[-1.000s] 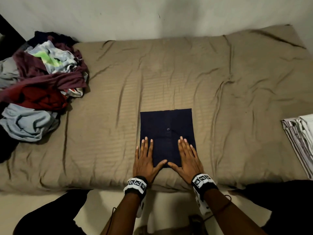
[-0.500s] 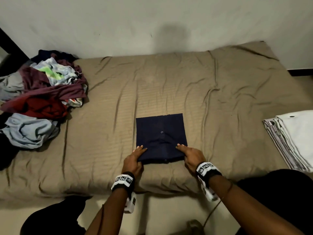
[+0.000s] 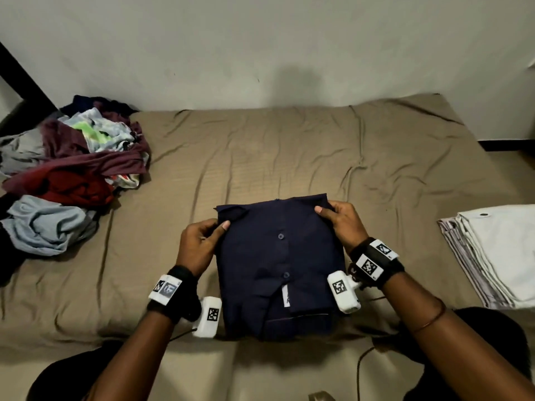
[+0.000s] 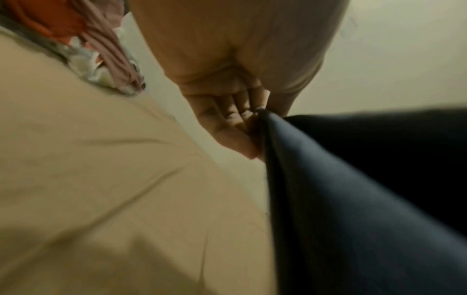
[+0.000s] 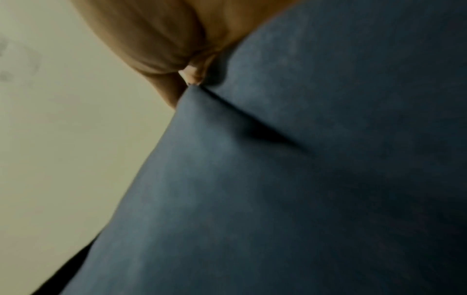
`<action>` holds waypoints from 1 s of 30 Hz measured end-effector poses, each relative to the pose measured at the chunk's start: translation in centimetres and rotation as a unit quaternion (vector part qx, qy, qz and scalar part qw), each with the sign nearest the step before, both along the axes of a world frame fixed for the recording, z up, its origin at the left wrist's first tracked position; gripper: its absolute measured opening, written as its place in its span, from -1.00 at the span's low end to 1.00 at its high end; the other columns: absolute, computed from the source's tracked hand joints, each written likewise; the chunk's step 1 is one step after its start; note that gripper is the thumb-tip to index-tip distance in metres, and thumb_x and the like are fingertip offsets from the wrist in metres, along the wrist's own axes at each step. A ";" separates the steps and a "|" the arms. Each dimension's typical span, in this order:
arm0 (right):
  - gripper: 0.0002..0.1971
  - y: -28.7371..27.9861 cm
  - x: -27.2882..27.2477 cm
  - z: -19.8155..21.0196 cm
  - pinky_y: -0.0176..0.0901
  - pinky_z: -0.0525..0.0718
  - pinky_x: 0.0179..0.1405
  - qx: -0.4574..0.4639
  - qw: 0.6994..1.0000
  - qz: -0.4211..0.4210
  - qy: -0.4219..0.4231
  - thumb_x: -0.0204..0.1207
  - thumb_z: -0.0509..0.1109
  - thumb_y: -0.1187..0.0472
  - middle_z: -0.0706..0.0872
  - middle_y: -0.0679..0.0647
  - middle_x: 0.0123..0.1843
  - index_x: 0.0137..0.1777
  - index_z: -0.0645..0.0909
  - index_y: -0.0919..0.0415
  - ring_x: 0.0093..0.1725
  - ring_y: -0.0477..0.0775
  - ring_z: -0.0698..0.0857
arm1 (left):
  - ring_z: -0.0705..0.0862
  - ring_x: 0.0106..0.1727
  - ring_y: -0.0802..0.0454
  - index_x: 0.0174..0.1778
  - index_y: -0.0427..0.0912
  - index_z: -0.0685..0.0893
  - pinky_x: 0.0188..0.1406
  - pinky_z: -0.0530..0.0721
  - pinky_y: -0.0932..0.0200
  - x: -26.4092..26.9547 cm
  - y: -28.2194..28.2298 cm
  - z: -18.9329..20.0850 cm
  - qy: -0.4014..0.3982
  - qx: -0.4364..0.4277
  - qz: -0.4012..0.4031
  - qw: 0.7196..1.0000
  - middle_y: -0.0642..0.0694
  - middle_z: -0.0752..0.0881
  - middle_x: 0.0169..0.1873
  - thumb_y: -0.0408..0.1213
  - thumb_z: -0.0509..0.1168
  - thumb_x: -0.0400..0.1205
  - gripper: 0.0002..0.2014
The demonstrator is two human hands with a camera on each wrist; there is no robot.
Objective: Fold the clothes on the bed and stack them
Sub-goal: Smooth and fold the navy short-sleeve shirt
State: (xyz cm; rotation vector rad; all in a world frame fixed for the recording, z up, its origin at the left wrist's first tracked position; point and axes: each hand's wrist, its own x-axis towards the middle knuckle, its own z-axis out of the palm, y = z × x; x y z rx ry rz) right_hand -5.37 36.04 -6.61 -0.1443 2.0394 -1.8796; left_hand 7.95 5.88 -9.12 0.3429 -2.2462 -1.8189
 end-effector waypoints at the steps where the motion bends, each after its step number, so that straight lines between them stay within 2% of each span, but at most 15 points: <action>1: -0.82 -0.5 -0.3 -0.4 -0.11 0.71 -0.14 -0.006 1.000 -0.008 -0.027 0.68 0.37 0.33 0.83 0.22 -0.14 -0.08 0.78 0.38 -0.18 0.07 0.78 | 0.65 -0.27 -0.01 -0.10 -0.38 0.78 -0.34 0.59 0.06 -0.9 -0.4 -1.0 -0.033 0.019 0.001 0.999 -0.17 0.76 -0.28 0.06 0.39 0.68 -0.53; 3: -0.76 -1.1 -1.6 -3.5 -0.11 0.72 -0.11 0.025 0.995 -0.037 -0.089 0.70 0.37 0.26 0.85 0.19 -0.18 -0.13 0.77 0.34 -0.23 0.03 0.81 | 0.59 -0.28 -0.06 -0.13 -0.48 0.72 -0.32 0.55 0.06 -2.6 -0.9 -3.6 -0.118 0.064 0.011 0.991 -0.24 0.66 -0.32 0.04 0.34 0.74 -0.47; 5: -0.62 -1.0 -2.1 -8.1 -0.12 0.72 -0.09 0.114 0.983 -0.036 -0.136 0.66 0.40 -0.04 0.84 0.15 -0.22 -0.21 0.77 0.26 -0.20 0.00 0.83 | 0.59 -0.29 -0.06 -0.20 -0.44 0.70 -0.28 0.55 0.10 -3.7 -1.2 -7.2 -0.226 0.086 0.019 0.970 -0.16 0.64 -0.40 0.09 0.28 0.76 -0.44; 7: -0.48 0.3 -1.7 -13.2 0.04 0.67 -0.16 0.199 0.965 -0.025 -0.167 0.56 0.39 -0.25 0.78 0.18 -0.28 -0.29 0.69 0.24 -0.22 0.24 0.77 | 0.60 -0.35 -0.09 -0.23 -0.25 0.66 -0.29 0.61 0.04 -3.2 -1.0 -10.3 -0.306 0.095 0.033 0.947 -0.04 0.64 -0.52 0.08 0.26 0.77 -0.54; 9: -0.63 1.0 -0.1 -14.3 -0.06 0.53 -0.44 0.166 0.965 -0.071 -0.188 0.69 0.35 0.00 0.63 0.15 -0.40 -0.29 0.56 0.22 -0.43 0.17 0.57 | 0.66 -0.33 -0.13 -0.19 -0.20 0.62 -0.23 0.70 -0.09 -1.7 -0.7 -12.2 -0.313 0.077 0.063 0.945 -0.05 0.69 -0.50 0.00 0.29 0.78 -0.65; 11: -0.70 1.4 1.7 -13.9 -0.19 0.53 -0.54 0.112 0.962 -0.108 -0.222 0.72 0.35 0.05 0.65 0.14 -0.39 -0.18 0.64 0.23 -0.49 0.08 0.58 | 0.71 -0.29 -0.11 -0.18 -0.20 0.67 -0.25 0.74 -0.01 0.2 0.0 -13.0 -0.303 0.054 0.077 0.948 -0.10 0.76 -0.37 0.05 0.32 0.74 -0.63; 14: -0.71 2.7 4.8 -14.6 -0.12 0.61 -0.42 0.122 0.961 -0.060 -0.240 0.60 0.47 -0.07 0.72 0.11 -0.36 -0.23 0.69 0.12 -0.38 0.11 0.66 | 0.71 -0.24 -0.15 -0.28 -0.13 0.64 -0.30 0.58 0.06 3.6 2.0 -13.7 -0.330 -0.043 0.046 0.942 -0.12 0.76 -0.33 0.19 0.30 0.72 -0.54; 16: -0.72 3.3 6.7 -15.6 -0.06 0.55 -0.31 0.148 0.963 -0.061 -0.217 0.58 0.51 0.07 0.69 0.09 -0.40 -0.33 0.60 0.10 -0.32 0.12 0.63 | 0.71 -0.13 -0.29 -0.31 -0.12 0.54 -0.26 0.45 -0.02 5.6 3.4 -14.4 -0.331 -0.131 0.029 0.934 -0.23 0.77 -0.27 0.12 0.25 0.76 -0.56; 18: -0.82 3.0 8.0 -15.3 -0.08 0.61 -0.29 0.144 0.966 -0.050 -0.210 0.63 0.43 0.33 0.76 0.12 -0.32 -0.21 0.61 0.17 -0.23 0.18 0.70 | 0.72 -0.04 -0.38 -0.25 -0.13 0.54 -0.25 0.40 -0.02 6.5 4.6 -14.3 -0.308 -0.154 0.032 0.938 -0.32 0.79 -0.17 0.02 0.24 0.79 -0.63; 21: -0.92 2.5 8.9 -14.6 -0.22 0.48 -0.73 0.178 0.959 -0.034 -0.217 0.68 0.30 0.39 0.76 0.28 -0.33 0.02 0.60 0.24 -0.56 0.22 0.67 | 0.72 0.00 -0.40 -0.20 -0.14 0.53 -0.23 0.37 0.03 6.9 5.6 -13.5 -0.293 -0.154 0.053 0.942 -0.35 0.79 -0.13 -0.04 0.23 0.80 -0.68; 22: -0.95 2.3 9.0 -14.3 -0.24 0.43 -0.77 0.195 0.956 -0.038 -0.216 0.68 0.31 0.37 0.74 0.30 -0.37 0.03 0.59 0.26 -0.63 0.19 0.61 | 0.72 -0.01 -0.40 -0.21 -0.13 0.52 -0.24 0.38 0.02 6.9 5.7 -13.2 -0.293 -0.159 0.058 0.941 -0.35 0.78 -0.14 -0.02 0.24 0.80 -0.67; 24: -0.92 2.2 9.0 -13.9 -0.10 0.53 -0.61 0.307 0.937 -0.043 -0.162 0.60 0.44 0.25 0.74 0.27 -0.25 -0.04 0.59 0.24 -0.46 0.25 0.65 | 0.72 -0.01 -0.42 -0.16 -0.18 0.52 -0.24 0.44 -0.05 6.9 6.0 -12.8 -0.312 -0.217 0.051 0.924 -0.35 0.77 -0.14 0.05 0.22 0.78 -0.64; 27: -0.69 3.1 9.8 -12.2 -0.01 0.57 -0.16 0.550 0.835 0.012 -0.019 0.50 0.56 0.03 0.72 0.16 0.00 0.04 0.53 0.14 0.01 0.34 0.72 | 0.75 0.01 -0.37 0.15 -0.17 0.51 -0.23 0.46 -0.04 7.9 7.0 -10.9 -0.344 -0.329 0.035 0.879 -0.26 0.78 -0.06 0.11 0.20 0.76 -0.63; 28: -0.70 3.2 9.8 -11.7 0.03 0.60 -0.11 0.555 0.832 0.005 0.024 0.49 0.55 0.05 0.71 0.13 0.03 0.07 0.53 0.13 0.07 0.34 0.72 | 0.75 0.01 -0.34 0.20 -0.15 0.50 -0.22 0.49 -0.04 8.0 7.4 -10.5 -0.339 -0.347 0.038 0.873 -0.22 0.77 -0.03 0.09 0.23 0.75 -0.64; 30: -0.75 3.1 9.9 -11.3 0.01 0.62 -0.08 0.489 0.863 -0.022 0.123 0.47 0.52 0.12 0.71 0.07 0.03 0.08 0.58 0.12 0.08 0.24 0.69 | 0.74 -0.02 -0.28 0.23 -0.17 0.55 -0.20 0.59 -0.05 8.3 8.4 -9.8 -0.286 -0.383 0.049 0.877 -0.19 0.75 -0.01 -0.03 0.36 0.67 -0.66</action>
